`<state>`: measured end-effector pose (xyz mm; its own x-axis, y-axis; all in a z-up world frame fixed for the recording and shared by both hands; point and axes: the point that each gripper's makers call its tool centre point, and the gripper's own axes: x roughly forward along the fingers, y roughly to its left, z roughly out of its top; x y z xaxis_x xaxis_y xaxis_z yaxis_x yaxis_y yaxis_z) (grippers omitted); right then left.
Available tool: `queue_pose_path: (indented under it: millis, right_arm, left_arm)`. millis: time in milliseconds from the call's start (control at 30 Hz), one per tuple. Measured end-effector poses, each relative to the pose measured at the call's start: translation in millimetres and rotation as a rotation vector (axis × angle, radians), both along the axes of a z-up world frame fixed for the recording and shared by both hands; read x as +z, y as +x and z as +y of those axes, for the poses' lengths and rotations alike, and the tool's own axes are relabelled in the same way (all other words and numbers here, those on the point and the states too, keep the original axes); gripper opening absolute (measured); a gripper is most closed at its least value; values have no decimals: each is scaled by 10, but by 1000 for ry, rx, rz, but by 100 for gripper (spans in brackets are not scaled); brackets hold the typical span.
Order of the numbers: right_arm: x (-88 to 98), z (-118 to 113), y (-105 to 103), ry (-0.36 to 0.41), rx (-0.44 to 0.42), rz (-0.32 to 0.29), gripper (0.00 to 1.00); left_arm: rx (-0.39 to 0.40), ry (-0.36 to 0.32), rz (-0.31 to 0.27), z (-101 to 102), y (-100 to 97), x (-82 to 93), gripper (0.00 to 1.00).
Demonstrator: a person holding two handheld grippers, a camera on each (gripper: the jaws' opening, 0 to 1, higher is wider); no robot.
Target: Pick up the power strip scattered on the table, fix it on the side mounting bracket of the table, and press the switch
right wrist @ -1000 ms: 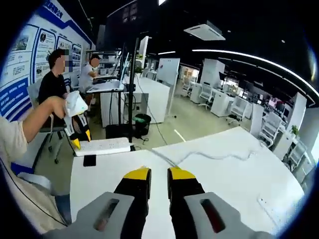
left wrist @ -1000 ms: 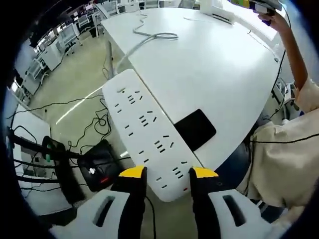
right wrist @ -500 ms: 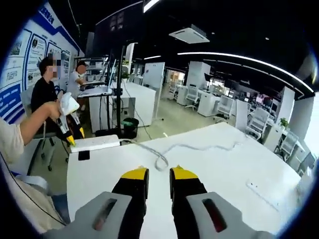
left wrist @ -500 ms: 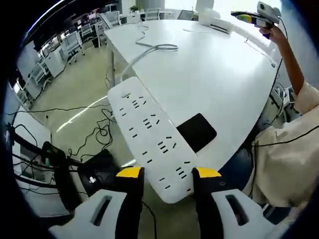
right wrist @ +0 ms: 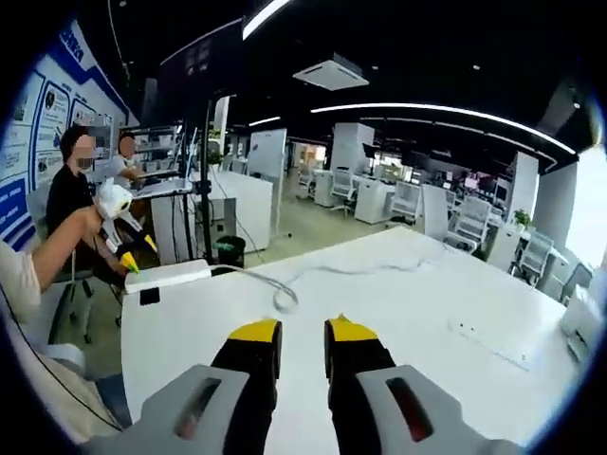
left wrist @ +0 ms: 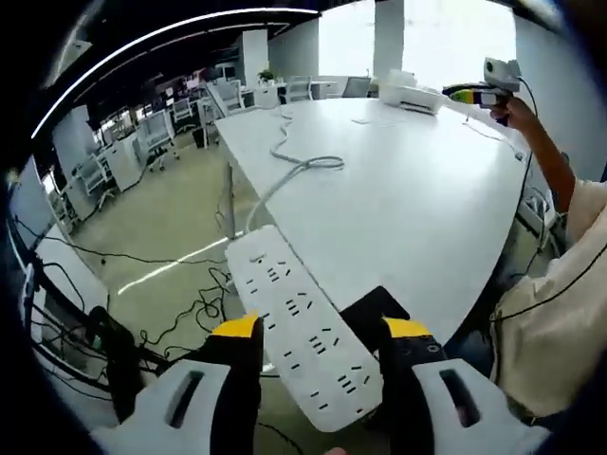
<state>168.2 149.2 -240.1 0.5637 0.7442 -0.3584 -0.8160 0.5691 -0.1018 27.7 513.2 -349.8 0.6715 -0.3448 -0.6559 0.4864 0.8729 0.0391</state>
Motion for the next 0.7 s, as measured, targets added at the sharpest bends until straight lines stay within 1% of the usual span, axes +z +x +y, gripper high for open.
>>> queue_pose_path:
  millis: [33,133,200,367,433,500,533,567,633,700]
  right_arm:
    - [9,-56,8,-1,-11,-9,15]
    - [44,-170,0,16,-27,-16,16]
    - [52,-234,-3,19,-38,-22,17]
    - [93,-476,-11,49,-85,-51,22]
    - [94,-575,-16,54,-101,-65,23]
    - [97,-695,-5,46,-132,-91,26]
    - [97,-741,-13,49,-139,-98,27]
    - [100,-790,-20,56,-147,-98,27]
    - [112,-875,-33,77,-163,-101,28]
    - [114,-942,-41,81,-176,-106,28]
  left_arm:
    - [-14,-6,-26,-70,26,60,54]
    - [-28,-26,-78,-193,83,197,54]
    - [-37,-38,-132,-275,141,329,54]
    - [-34,-65,-214,-452,248,529,53]
    - [-53,-74,-278,-569,301,630,52]
    - [-48,-109,-326,-673,346,722,52]
    - [-45,-125,-342,-726,362,757,52]
    - [-48,-124,-346,-756,363,765,52]
    - [-49,-134,-380,-869,385,837,52]
    - [-41,-145,-410,-932,411,908,52]
